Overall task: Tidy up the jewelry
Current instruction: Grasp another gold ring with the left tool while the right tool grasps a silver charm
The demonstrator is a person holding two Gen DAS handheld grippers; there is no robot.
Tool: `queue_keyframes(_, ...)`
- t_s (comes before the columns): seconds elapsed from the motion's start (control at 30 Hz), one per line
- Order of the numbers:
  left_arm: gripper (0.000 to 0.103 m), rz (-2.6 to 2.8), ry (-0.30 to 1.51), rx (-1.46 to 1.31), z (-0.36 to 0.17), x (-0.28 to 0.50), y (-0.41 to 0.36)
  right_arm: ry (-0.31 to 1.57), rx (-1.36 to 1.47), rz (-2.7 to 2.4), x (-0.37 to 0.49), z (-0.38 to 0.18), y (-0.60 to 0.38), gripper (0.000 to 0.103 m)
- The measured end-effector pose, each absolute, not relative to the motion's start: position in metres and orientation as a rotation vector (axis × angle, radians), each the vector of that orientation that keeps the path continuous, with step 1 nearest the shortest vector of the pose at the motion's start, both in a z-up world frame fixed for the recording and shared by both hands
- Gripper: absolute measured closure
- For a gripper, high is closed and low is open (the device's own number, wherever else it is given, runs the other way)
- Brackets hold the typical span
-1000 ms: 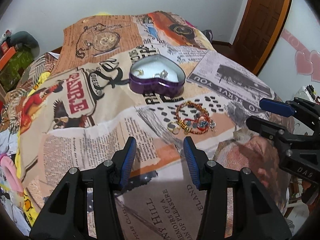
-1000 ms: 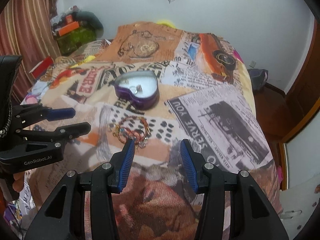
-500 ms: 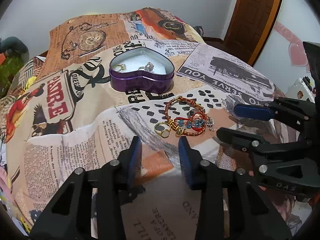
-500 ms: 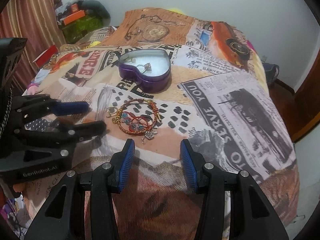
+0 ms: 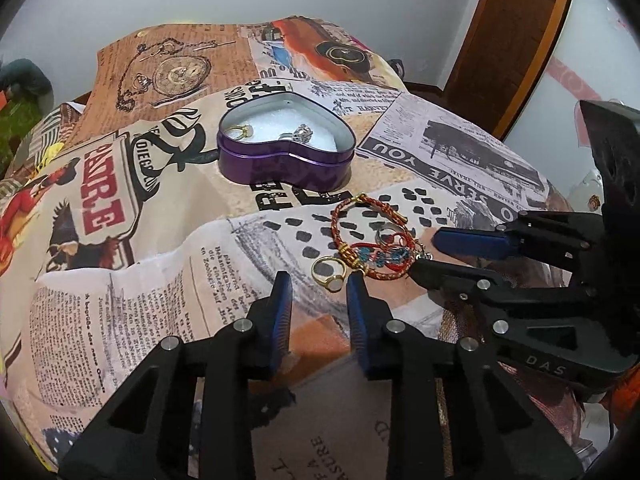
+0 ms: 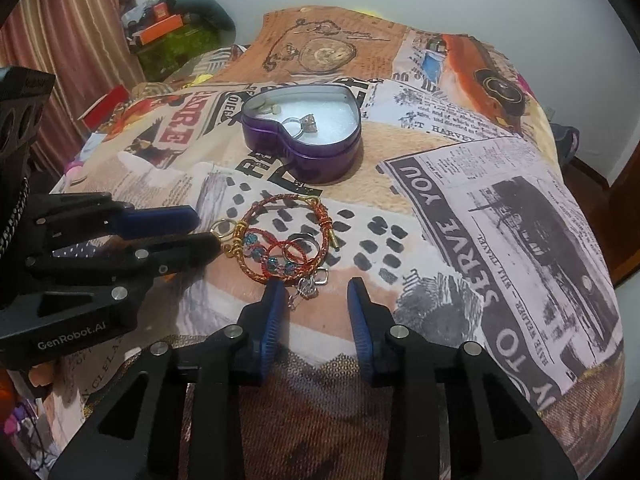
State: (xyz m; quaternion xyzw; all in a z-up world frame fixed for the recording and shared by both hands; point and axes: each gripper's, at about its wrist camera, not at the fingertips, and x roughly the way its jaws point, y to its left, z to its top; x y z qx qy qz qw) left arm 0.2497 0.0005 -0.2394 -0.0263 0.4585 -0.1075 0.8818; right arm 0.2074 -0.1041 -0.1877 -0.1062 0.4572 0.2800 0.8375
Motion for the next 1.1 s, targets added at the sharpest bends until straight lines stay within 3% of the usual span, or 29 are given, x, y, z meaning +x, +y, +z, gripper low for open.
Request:
queue_keyframes(0.13,0.076,-0.228,0.946,-0.063,-0.242,0.251,0.0,0.958,-0.226,0.612,0.207,-0.189,-0.101,0.083)
queue_keyframes(0.3,0.087,-0.218,0.937,-0.087,-0.244,0.252,0.004,0.949,-0.246,0.605,0.206,-0.19,-0.098,0.09)
queue_keyframes(0.5,0.087,-0.215,0.92,-0.077,-0.241,0.249,0.004,0.934,-0.242,0.587,0.206,-0.188,-0.1,0.092)
queue_keyframes(0.6,0.096,-0.217,0.917,-0.09,-0.239,0.247,0.006,0.926,-0.224,0.579,0.206,-0.185,-0.105,0.093)
queue_keyframes(1.1,0.096,-0.199,0.878,-0.103,-0.228,0.237,0.012,0.871,-0.176,0.544,0.202,-0.162,-0.129,0.094)
